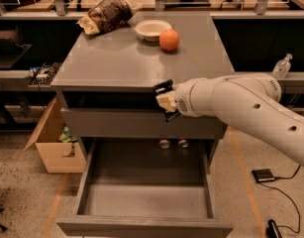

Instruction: Pick rxbar blueberry from middle drawer and place on counter

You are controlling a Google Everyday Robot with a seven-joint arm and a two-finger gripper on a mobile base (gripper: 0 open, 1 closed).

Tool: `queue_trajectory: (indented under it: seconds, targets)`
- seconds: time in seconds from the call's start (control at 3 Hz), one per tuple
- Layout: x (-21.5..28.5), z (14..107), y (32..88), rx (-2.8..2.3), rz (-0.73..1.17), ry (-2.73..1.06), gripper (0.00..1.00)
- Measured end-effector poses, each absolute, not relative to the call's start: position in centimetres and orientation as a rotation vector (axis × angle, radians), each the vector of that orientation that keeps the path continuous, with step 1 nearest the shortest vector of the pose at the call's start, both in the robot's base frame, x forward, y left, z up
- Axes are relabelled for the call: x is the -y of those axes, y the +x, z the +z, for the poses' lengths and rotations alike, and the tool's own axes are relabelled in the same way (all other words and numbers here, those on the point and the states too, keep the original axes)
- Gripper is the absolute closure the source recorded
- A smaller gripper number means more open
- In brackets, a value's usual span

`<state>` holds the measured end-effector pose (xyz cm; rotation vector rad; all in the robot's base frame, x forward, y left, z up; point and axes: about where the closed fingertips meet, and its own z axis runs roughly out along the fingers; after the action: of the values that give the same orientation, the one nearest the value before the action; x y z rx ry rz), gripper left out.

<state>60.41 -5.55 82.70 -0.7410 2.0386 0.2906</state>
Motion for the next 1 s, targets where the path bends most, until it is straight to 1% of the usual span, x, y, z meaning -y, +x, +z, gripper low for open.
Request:
queue_trajectory:
  seconds: [0.67, 1.0]
  targets:
    - [2.4, 88.5, 64.3, -1.975, 0.195, -0.823, 1.0]
    - [0.0, 89.2, 66.7, -1.983, 0.19, -0.891, 1.0]
